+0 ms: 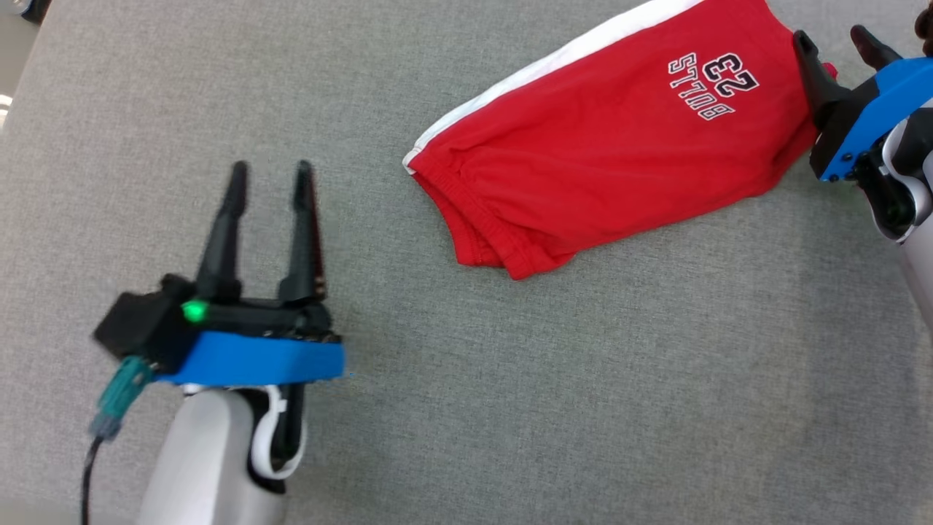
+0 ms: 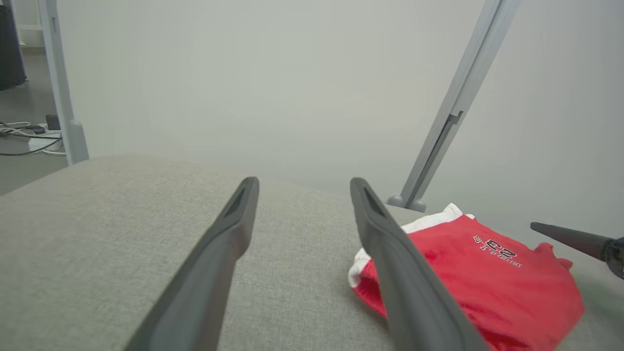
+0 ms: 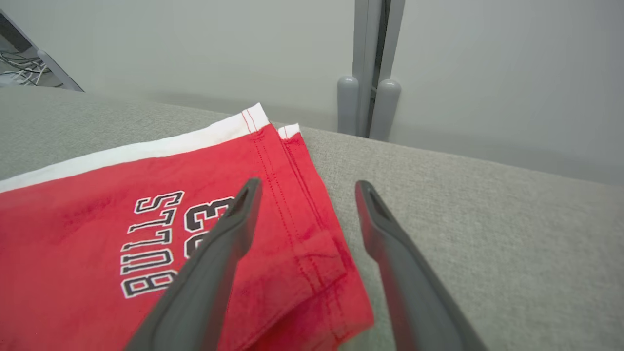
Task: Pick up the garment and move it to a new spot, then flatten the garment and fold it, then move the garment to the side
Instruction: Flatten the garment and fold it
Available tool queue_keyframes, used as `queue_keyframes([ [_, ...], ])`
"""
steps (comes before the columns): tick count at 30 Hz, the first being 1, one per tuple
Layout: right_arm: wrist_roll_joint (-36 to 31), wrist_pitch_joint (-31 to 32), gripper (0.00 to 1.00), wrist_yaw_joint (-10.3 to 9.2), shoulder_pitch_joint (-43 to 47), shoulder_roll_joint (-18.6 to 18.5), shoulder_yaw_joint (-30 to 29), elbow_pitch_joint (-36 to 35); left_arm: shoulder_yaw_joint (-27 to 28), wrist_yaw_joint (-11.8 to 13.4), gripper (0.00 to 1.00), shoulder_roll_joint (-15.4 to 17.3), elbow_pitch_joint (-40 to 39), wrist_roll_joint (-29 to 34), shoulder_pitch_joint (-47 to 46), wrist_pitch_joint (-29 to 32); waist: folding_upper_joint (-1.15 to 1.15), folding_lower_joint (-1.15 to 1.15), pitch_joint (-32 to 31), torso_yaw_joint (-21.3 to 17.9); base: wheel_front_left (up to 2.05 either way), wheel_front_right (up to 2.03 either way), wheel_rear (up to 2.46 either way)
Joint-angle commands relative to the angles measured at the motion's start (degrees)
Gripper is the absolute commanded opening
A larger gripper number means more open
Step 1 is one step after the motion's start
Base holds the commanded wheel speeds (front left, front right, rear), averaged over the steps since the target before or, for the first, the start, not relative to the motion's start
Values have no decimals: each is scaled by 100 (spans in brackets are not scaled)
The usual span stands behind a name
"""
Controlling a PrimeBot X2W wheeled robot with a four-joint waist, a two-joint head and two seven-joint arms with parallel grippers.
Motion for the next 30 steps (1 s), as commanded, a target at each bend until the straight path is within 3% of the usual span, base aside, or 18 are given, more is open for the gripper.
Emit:
queue_keyframes([
  [1, -19, -7, 100, 1, 18, -6, 28, 26, 92, 42, 100, -6, -61, 36, 77, -12, 0, 0, 13, 16, 0, 0, 0],
  [8, -175, 47, 100, 1, -144, -99, 280, 435, 665, 402, 100, -6, -515, 329, 574, -12, 0, 0, 60, 155, 0, 0, 0],
  [17, -230, 503, 100, 1, -158, -51, 484, 957, 549, 599, 100, -7, -507, 288, 766, -12, 0, 0, 51, 286, 0, 0, 0],
  [18, -207, 564, 55, 1, -129, -16, 512, 963, 540, 599, 100, -7, -491, 282, 753, -12, 0, 0, 50, 291, 0, 0, 0],
  [19, -183, 627, 38, 2, -107, 11, 548, 953, 528, 607, 100, -7, -478, 277, 740, -12, 0, 0, 52, 293, 0, 0, 0],
  [20, -171, 678, 0, 3, -90, 27, 585, 931, 521, 616, 100, -7, -466, 297, 722, -12, 0, 0, 55, 291, 0, 0, 0],
  [30, 320, 0, 0, 1, 71, 187, 457, 562, 569, 606, 100, -7, -346, 544, 697, -12, 0, 0, -151, -91, 0, 0, 0],
])
